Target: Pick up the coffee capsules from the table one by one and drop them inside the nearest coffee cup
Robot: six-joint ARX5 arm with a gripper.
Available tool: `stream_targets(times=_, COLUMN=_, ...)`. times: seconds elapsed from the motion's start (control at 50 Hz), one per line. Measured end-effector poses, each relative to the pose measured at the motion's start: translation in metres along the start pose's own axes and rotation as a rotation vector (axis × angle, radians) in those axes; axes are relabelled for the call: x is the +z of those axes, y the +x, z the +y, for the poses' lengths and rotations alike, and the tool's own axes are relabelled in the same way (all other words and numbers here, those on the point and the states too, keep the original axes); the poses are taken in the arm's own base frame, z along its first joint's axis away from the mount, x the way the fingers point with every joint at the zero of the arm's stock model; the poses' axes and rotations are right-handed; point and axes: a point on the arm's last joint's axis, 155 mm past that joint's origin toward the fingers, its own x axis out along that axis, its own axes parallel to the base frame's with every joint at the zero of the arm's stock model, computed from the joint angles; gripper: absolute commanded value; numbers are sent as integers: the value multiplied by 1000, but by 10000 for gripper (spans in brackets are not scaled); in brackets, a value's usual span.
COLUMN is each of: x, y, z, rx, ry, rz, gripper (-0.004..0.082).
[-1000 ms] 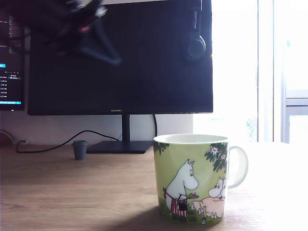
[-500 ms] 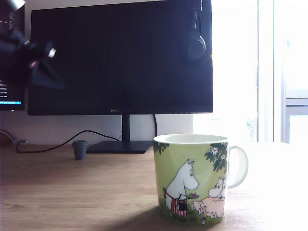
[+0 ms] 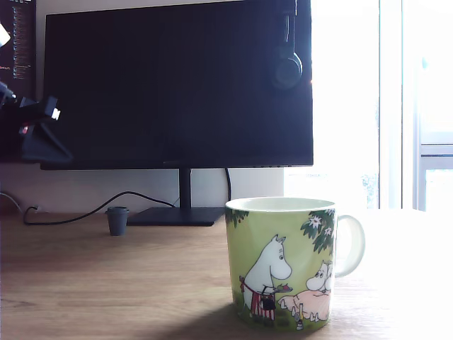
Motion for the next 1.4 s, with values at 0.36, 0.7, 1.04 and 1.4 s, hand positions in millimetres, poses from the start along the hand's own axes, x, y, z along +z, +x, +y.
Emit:
stream_targets(times=0.36, x=-21, y=0, z=7, rx=39, ry=-35, rz=79, gripper=728)
stream_targets(times=0.7, x=-23, y=12, z=11, rx=41, ry=-31, rz=60, gripper=728)
stream_targets(times=1.04, x=-27, y=38, z=17, rx=39, ry=16, rz=-3, gripper=727)
stream_targets(times=1.4, x=-38, y=56, z=21, rx=39, ry=37, rz=-49, gripper=727)
